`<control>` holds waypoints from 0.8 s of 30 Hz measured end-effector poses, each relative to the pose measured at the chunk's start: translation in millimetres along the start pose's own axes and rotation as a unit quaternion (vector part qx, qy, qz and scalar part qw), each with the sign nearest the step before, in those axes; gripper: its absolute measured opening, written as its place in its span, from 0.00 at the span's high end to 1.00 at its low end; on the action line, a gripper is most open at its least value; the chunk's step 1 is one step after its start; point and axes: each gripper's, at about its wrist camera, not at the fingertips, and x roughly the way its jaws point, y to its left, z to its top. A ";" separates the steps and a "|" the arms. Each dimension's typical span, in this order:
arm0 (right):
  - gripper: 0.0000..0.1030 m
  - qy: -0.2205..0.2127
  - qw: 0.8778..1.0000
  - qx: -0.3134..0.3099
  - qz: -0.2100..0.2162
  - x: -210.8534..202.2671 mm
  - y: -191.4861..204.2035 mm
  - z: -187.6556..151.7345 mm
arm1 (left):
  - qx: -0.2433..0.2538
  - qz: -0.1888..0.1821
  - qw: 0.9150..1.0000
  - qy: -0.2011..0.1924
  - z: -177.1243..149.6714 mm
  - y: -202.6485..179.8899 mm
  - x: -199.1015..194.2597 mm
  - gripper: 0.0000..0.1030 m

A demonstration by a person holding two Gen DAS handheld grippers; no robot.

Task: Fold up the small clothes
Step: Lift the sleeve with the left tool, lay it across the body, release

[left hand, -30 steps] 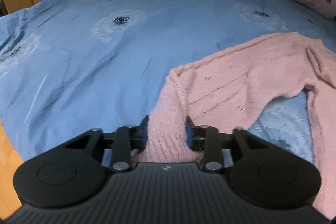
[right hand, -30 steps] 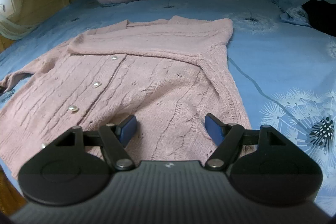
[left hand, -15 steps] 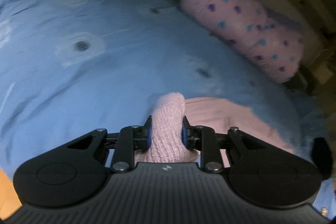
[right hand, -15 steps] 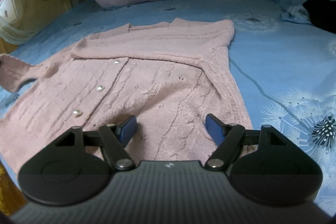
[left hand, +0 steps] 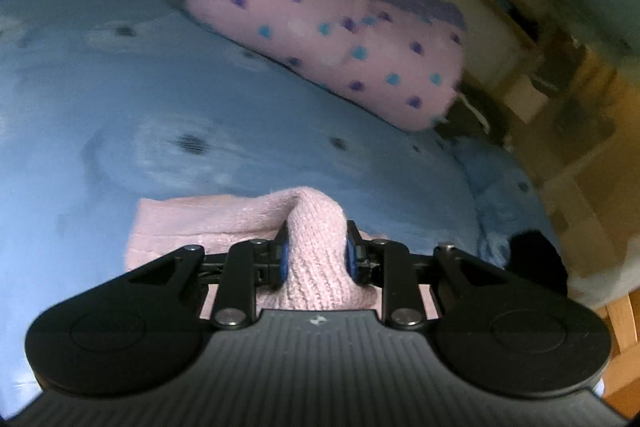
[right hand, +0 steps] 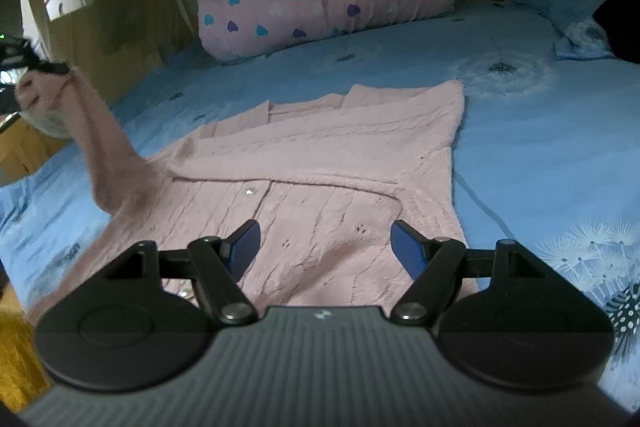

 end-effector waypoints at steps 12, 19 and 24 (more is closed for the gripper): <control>0.28 0.007 0.999 0.049 -0.014 -0.5 -23.8 -5.0 | 0.072 0.004 0.992 0.099 -66.6 -87.5 151.5 0.72; 0.28 0.018 0.998 0.057 -0.025 3.4 -28.1 -5.7 | 0.093 0.034 0.985 0.142 -104.8 -81.5 218.4 0.71; 0.28 0.022 0.998 0.055 -0.029 4.5 -27.2 -6.1 | 0.125 0.045 0.980 0.149 -113.8 -87.0 225.7 0.55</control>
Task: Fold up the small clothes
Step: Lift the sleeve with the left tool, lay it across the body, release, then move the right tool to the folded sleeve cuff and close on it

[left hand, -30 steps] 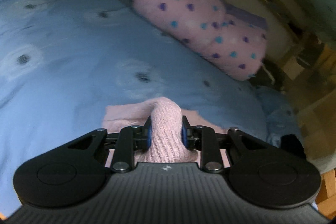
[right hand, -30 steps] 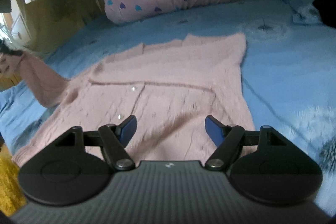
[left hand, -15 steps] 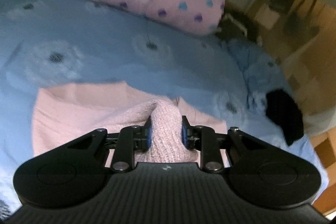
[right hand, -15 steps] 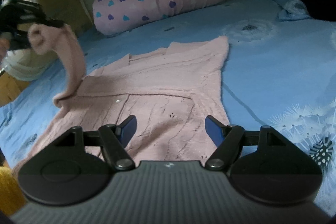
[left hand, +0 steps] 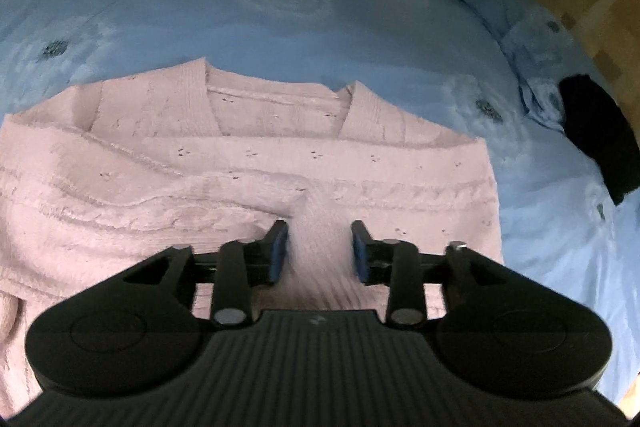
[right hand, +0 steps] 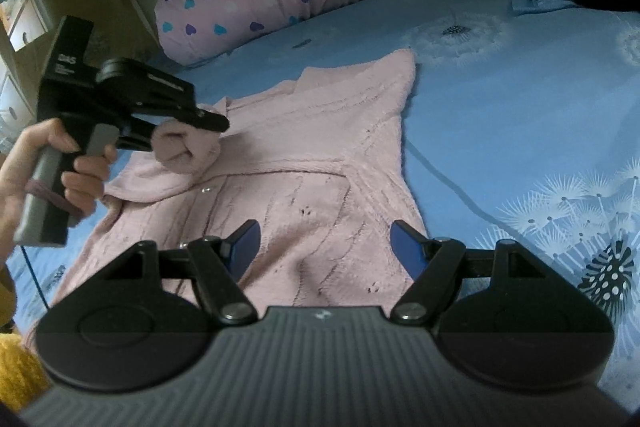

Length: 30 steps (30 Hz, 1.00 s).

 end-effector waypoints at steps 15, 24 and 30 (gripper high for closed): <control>0.29 0.002 1.000 -0.011 -0.006 1.6 3.4 -1.8 | 0.034 0.075 0.996 -0.039 -23.8 15.6 -73.1 0.25; 0.28 -0.004 0.999 -0.050 -0.008 1.3 20.1 0.0 | 0.015 0.154 0.986 -0.068 -60.4 80.3 -101.9 0.25; 0.28 0.016 0.997 -0.070 -0.010 21.6 48.0 15.9 | 0.025 0.168 0.982 -0.079 -74.2 108.3 -98.7 0.21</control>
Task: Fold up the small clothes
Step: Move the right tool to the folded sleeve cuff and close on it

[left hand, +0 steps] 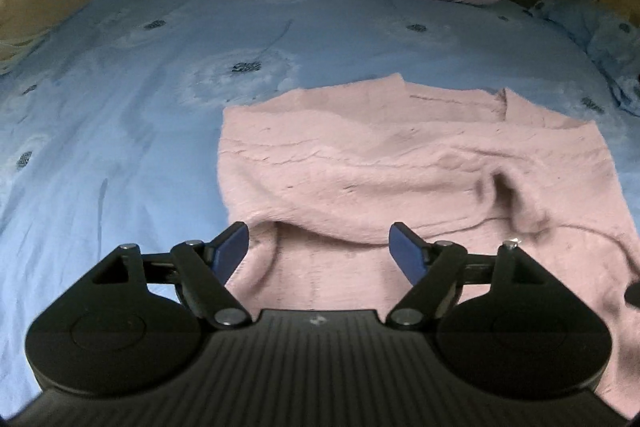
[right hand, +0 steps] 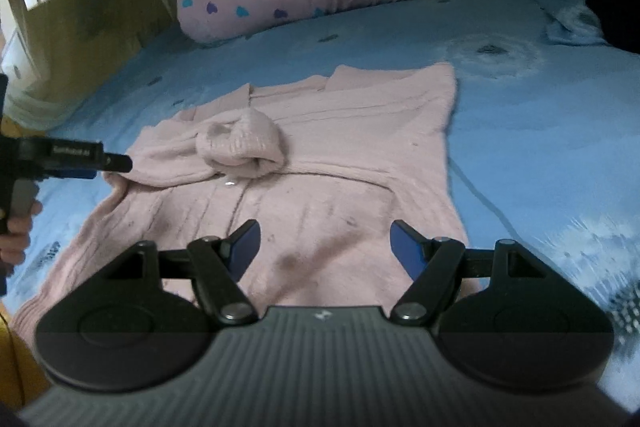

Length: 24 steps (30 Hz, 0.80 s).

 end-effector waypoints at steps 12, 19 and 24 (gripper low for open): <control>0.30 -0.003 0.998 -0.043 -0.036 74.8 30.0 38.6 | -0.037 -0.010 0.999 0.028 -13.0 26.1 29.6 0.19; 0.31 0.005 1.000 -0.024 0.002 102.9 33.3 47.5 | -0.050 -0.005 0.998 0.026 -12.1 28.3 31.3 0.19; 0.32 0.003 1.000 -0.015 0.009 94.2 34.8 45.0 | -0.050 0.011 0.998 0.036 -13.0 30.8 38.4 0.19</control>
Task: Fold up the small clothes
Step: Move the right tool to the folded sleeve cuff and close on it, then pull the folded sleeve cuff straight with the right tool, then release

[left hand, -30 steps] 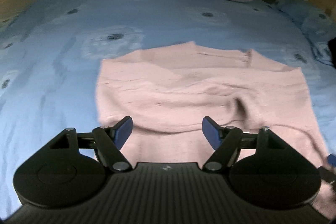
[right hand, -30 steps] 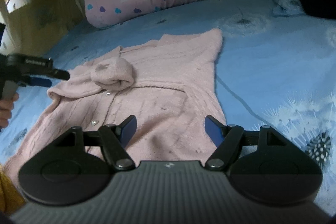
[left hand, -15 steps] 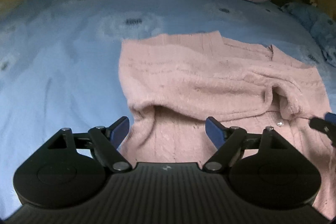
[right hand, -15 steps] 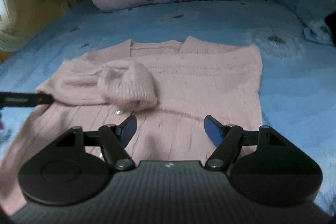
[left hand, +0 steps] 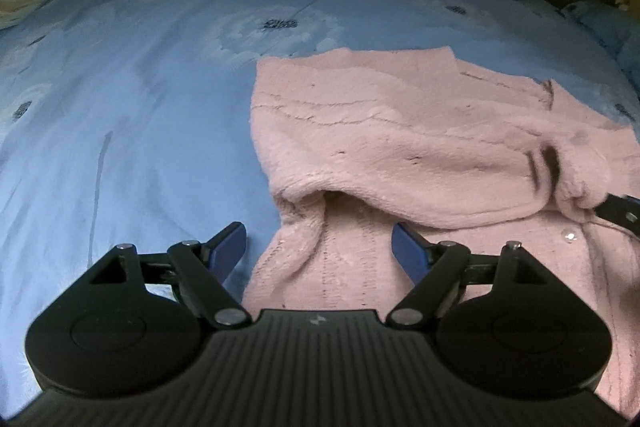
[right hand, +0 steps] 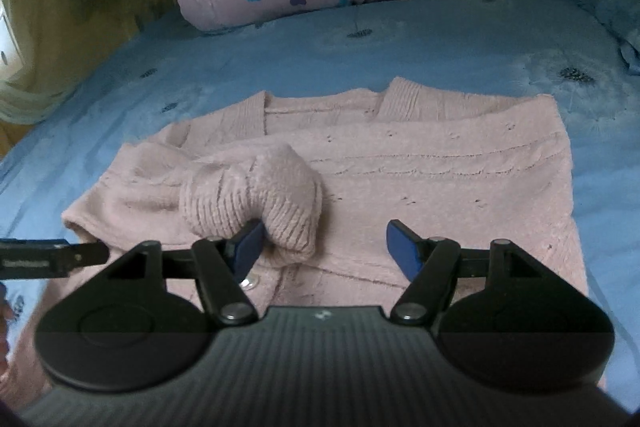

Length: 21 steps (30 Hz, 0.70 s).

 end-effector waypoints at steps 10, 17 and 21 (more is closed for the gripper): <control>0.32 -0.003 0.999 -0.036 -0.003 -16.6 3.5 -12.2 | -0.007 -0.001 1.000 0.005 0.1 -0.5 2.4 0.19; 0.64 0.012 0.999 -0.037 -0.007 21.0 4.2 4.4 | -0.005 0.004 1.000 0.014 -2.1 1.8 7.9 0.19; 0.87 0.004 1.000 0.002 0.013 21.6 -1.8 33.2 | -0.008 0.003 1.000 0.021 -2.4 3.9 11.6 0.18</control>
